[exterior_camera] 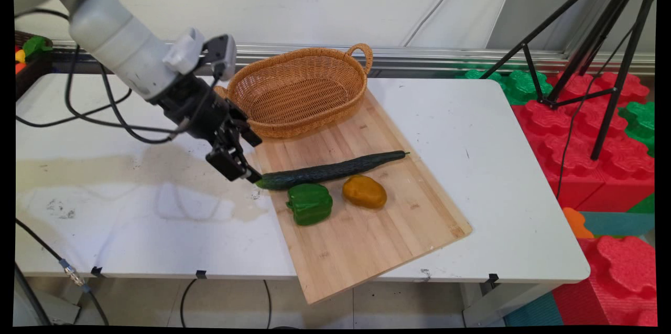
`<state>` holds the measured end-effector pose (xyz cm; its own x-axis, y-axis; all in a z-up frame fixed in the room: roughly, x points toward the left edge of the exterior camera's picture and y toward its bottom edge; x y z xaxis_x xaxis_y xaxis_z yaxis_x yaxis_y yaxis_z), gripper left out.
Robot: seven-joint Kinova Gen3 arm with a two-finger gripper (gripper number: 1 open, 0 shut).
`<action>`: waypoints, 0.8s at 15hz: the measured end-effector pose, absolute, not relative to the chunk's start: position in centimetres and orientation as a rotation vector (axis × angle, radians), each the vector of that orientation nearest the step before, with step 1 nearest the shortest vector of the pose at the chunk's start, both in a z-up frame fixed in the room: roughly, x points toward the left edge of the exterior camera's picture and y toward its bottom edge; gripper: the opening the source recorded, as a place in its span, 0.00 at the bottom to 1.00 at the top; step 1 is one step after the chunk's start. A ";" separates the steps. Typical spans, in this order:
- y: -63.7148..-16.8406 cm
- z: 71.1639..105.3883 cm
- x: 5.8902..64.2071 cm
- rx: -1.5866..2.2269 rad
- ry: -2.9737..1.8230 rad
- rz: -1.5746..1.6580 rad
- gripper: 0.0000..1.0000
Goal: Pick up the cucumber from the cutting board
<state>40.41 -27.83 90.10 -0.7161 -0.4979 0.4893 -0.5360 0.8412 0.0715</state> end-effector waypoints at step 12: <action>-28.1 82.3 40.6 0.743 -2.547 0.161 1.00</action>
